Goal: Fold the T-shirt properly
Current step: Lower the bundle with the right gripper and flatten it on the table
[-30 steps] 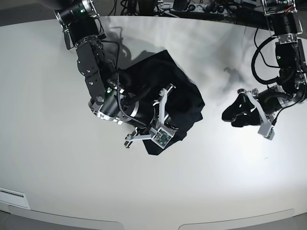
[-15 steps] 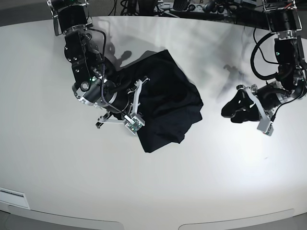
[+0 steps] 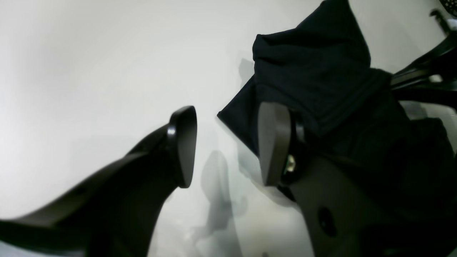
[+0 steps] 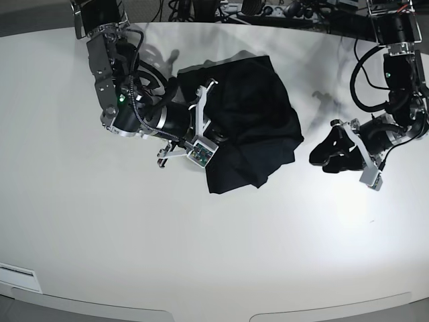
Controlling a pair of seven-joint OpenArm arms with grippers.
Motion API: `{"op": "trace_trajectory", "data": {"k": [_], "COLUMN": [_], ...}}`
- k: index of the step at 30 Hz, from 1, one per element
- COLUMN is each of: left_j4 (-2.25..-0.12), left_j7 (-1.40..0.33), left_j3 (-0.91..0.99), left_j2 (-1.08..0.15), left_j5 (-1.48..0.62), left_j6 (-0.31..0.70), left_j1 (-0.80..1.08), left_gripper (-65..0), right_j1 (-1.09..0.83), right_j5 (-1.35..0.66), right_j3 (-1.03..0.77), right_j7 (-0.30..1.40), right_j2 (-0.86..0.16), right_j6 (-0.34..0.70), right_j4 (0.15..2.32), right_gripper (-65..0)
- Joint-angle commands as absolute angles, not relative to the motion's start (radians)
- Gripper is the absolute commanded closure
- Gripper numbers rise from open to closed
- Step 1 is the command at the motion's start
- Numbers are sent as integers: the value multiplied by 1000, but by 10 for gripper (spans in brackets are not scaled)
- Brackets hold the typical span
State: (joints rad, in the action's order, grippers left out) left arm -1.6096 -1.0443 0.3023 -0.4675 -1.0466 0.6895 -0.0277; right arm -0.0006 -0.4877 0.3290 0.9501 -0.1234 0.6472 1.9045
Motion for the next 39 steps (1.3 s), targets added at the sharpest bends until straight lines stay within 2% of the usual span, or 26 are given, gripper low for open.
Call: {"op": "trace_trajectory", "data": {"k": [1,8,14,17,23,27,35,39], "left_j4": [-1625,-1625,-1625,-1625,-1625,-1625,-1625,-1625], "left_j7": [-1018,-1018,-1018,-1018,-1018,-1018,-1019,-1048], "left_j3": [310,310,310,310,310,310,310,310], "left_j2": [-485,-485,-485,-485,-485,-485,-488,-505], "left_j5": [-1063,-1063,-1064,-1064,-1065,-1068,-1067,-1066], "left_j6": [698,698,698,698,698,698,698,698], "left_j1": [-45,-45,-45,-45,-45,-45,-45,-44], "left_gripper": [-299,-299,-299,-299,-299,-299,-299,-299], "right_j1": [14,-2,-49,-71,-102,-105,-39,28], "right_j5": [-503,-625,-643,-730,-867,-778,-360,-198], "right_j3": [326,326,328,340,451,572,695,656], "right_j7": [929,1007,1008,1008,1007,980,871,822], "right_j2": [-122,-123,-133,-133,-117,-78,4,-24], "right_j6": [659,698,698,698,698,698,695,510], "right_j4": [1926,1927,1930,1930,1929,1929,1942,1991], "right_gripper": [0,0,0,0,0,0,0,0]}}
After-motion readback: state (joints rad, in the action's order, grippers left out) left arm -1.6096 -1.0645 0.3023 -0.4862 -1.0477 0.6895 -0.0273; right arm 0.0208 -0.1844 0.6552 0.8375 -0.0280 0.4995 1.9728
